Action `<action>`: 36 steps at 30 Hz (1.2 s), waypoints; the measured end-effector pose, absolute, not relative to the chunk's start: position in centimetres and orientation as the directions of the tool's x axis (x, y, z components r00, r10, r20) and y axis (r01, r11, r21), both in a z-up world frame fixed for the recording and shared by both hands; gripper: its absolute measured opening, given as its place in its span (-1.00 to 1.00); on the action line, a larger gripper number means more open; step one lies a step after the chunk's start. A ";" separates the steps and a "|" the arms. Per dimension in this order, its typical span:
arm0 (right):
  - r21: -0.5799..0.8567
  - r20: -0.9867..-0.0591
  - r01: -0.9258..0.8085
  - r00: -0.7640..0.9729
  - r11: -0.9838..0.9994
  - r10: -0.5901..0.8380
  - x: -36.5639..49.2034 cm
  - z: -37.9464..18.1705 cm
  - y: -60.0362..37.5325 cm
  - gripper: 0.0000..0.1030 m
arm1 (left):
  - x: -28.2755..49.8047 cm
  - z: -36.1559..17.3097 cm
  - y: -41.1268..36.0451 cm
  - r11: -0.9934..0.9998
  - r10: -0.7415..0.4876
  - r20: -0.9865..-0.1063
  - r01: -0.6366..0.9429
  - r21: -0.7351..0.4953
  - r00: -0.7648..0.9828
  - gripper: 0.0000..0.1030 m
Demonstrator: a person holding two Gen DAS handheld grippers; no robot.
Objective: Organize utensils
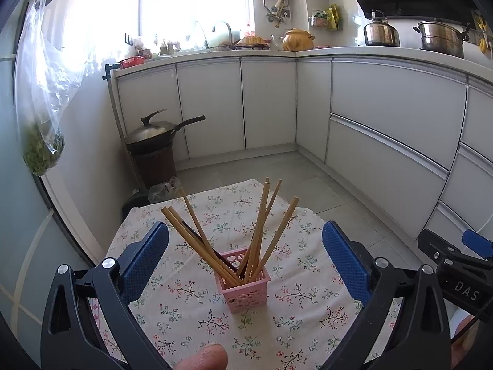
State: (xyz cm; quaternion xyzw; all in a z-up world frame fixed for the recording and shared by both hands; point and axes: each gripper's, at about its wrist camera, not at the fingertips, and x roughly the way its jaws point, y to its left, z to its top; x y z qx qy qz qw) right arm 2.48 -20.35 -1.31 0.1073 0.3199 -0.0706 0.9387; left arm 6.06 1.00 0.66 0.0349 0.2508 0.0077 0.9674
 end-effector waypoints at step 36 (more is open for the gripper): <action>0.156 -0.626 0.207 0.777 0.966 -0.065 2.5 -1.9 -20.1 0.87 | 6.4 0.0 1.0 0.998 0.035 -0.506 -0.002 0.067 0.862 0.86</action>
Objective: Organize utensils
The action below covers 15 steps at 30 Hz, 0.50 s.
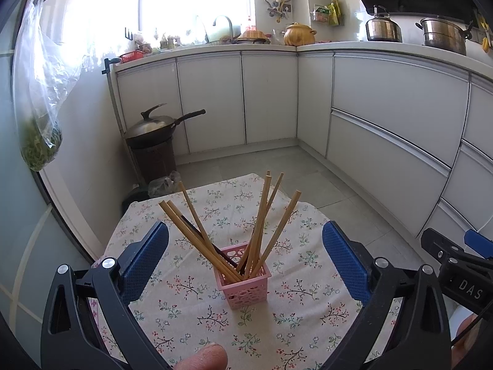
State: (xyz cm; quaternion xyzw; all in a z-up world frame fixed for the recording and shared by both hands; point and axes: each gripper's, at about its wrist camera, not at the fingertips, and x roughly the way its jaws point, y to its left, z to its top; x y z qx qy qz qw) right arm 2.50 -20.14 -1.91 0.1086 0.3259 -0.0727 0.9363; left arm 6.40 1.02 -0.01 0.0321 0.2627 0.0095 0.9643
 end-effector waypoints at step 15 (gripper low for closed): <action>0.157 -0.631 0.205 0.774 0.966 -0.062 2.6 -2.0 -20.1 0.87 | 6.4 0.0 1.0 0.998 0.037 -0.507 -0.005 0.063 0.861 0.86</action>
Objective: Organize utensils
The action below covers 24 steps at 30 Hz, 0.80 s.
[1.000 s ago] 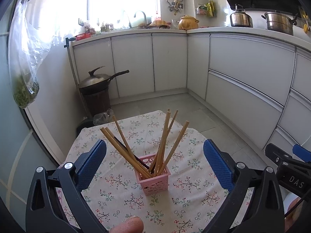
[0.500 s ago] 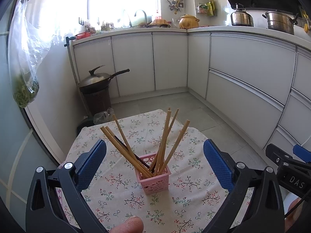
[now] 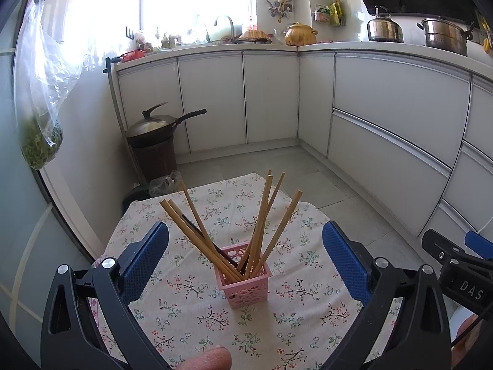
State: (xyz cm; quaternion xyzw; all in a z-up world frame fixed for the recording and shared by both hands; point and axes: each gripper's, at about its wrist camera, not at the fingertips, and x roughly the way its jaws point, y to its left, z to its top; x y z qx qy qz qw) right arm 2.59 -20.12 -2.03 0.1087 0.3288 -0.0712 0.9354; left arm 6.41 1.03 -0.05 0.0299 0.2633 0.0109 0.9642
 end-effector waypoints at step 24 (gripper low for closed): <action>0.155 -0.634 0.198 0.771 0.968 -0.056 2.6 -2.1 -20.2 0.87 | 6.3 0.2 0.6 0.997 0.053 -0.508 -0.012 0.082 0.860 0.86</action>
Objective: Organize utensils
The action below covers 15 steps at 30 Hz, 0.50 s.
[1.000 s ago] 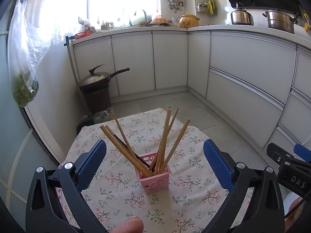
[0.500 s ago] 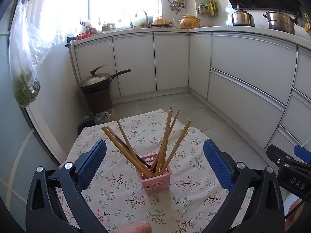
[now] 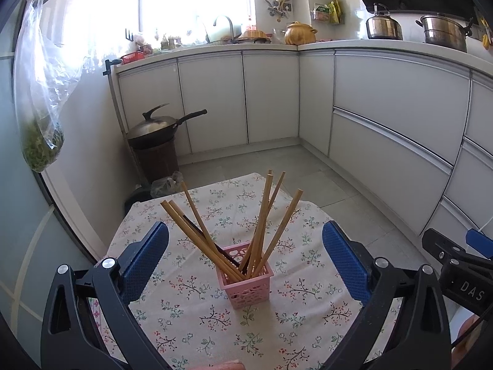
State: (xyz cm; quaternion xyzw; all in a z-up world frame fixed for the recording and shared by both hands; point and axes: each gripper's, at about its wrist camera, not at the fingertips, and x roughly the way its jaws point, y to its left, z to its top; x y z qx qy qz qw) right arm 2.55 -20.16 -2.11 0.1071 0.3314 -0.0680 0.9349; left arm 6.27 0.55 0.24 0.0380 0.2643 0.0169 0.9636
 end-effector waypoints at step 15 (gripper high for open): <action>0.154 -0.636 0.196 0.770 0.968 -0.055 2.6 -2.1 -19.9 0.87 | 5.4 0.7 -0.1 0.993 0.052 -0.439 0.000 0.117 0.897 0.86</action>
